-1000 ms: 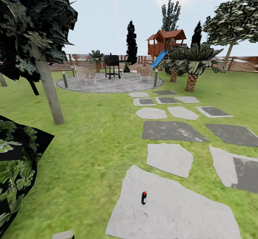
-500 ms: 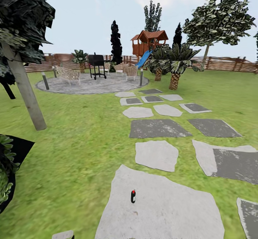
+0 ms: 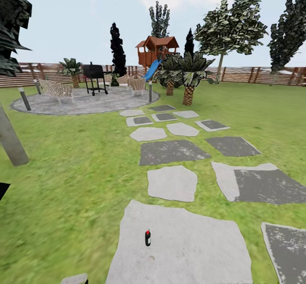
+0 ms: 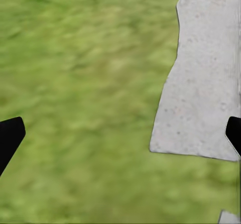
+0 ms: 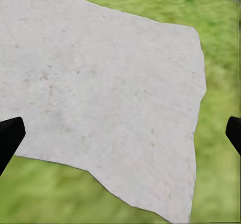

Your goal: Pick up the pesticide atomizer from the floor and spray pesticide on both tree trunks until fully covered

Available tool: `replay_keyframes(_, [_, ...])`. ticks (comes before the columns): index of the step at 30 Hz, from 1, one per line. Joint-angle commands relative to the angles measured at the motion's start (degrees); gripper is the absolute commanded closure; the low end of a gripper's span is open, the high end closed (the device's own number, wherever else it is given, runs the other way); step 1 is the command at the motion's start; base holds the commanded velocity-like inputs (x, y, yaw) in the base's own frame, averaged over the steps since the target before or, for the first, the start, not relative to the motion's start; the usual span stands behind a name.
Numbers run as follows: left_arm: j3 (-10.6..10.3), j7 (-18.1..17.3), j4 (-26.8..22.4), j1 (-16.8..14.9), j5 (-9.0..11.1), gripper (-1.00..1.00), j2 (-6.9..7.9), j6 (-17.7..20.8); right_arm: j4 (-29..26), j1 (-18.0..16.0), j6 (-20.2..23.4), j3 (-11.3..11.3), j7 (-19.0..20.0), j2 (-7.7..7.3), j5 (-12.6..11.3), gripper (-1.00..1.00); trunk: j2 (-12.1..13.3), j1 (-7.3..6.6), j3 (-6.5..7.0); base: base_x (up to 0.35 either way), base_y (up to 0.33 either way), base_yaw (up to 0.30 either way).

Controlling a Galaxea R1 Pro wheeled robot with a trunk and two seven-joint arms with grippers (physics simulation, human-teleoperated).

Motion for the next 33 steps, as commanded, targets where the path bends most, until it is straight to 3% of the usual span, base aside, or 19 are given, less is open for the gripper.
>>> replay_keyframes(1, [0.0, 0.0, 0.01, 0.0, 0.0, -1.0, 0.0, 0.0, -0.02, 0.0, 0.0, 0.01, 0.01, 0.0, 0.0, -1.0, 0.0, 0.0, 0.0, 0.106, 0.089, -0.265])
replay_keyframes(33, [-0.04, 0.0, 0.03, 0.0, 0.0, -1.0, 0.0, 0.0, -0.05, 0.0, 0.0, 0.0, -0.01, 0.0, 0.0, -1.0, 0.0, 0.0, 0.0, 0.092, 0.032, -0.265])
